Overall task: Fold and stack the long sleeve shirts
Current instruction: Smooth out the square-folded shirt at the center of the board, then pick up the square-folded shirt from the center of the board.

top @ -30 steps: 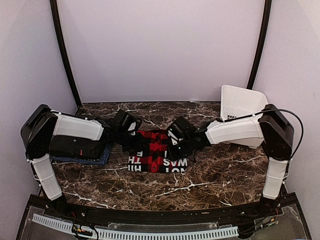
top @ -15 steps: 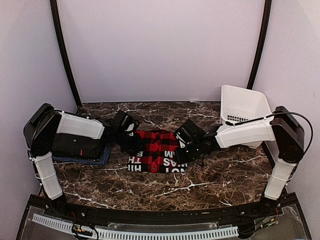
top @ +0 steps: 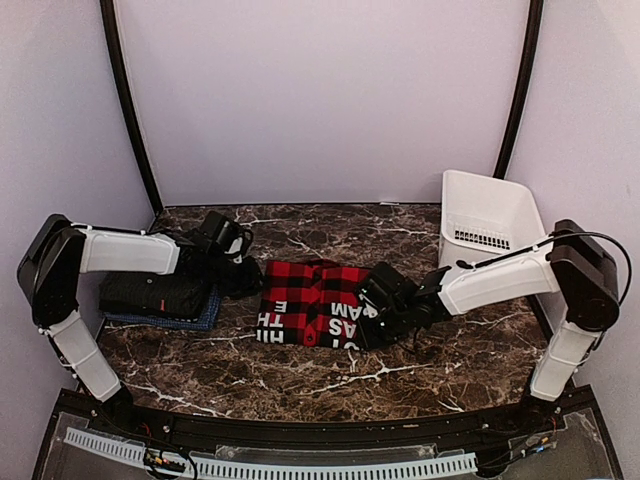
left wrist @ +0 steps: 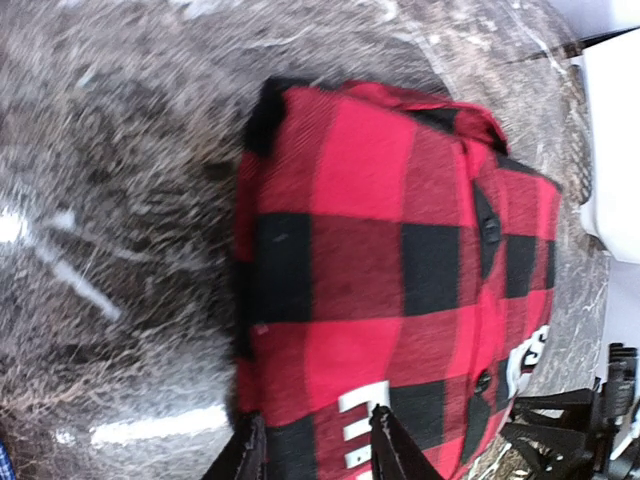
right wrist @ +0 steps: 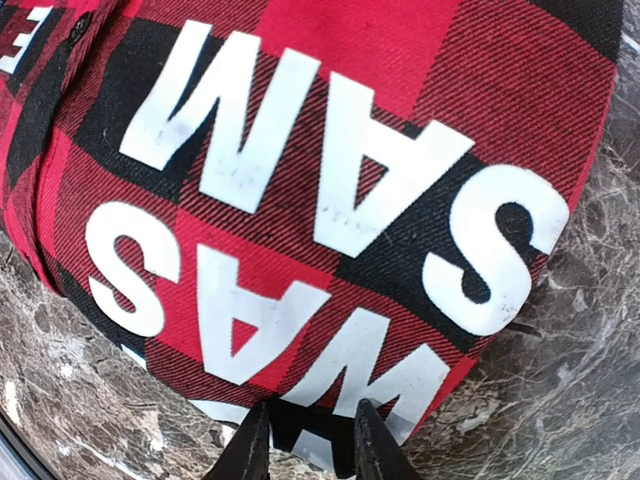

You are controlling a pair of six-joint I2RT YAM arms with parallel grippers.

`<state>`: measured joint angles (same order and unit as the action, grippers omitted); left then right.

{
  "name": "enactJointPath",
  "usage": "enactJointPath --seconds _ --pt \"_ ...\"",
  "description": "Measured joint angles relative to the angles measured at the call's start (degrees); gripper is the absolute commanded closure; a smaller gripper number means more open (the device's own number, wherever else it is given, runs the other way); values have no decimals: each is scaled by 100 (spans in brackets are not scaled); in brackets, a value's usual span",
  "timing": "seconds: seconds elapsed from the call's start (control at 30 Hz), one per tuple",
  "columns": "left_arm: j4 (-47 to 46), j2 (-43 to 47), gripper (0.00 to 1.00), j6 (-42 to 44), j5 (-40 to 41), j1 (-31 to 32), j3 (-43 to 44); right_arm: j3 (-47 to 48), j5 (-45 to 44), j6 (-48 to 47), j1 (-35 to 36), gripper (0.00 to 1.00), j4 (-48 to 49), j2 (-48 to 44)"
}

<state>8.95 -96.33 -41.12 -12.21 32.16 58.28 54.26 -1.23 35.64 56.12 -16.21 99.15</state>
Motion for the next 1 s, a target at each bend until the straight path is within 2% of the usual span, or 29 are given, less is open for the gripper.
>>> enactJointPath --seconds 0.33,0.6,1.0 --pt "149 -2 55 94 -286 -68 -385 245 -61 31 0 68 -271 -358" --pt "-11 -273 52 168 -754 -66 -402 616 -190 -85 -179 63 -269 -455" --pt "46 -662 51 315 -553 129 -76 619 -490 -144 -691 62 -267 -643"
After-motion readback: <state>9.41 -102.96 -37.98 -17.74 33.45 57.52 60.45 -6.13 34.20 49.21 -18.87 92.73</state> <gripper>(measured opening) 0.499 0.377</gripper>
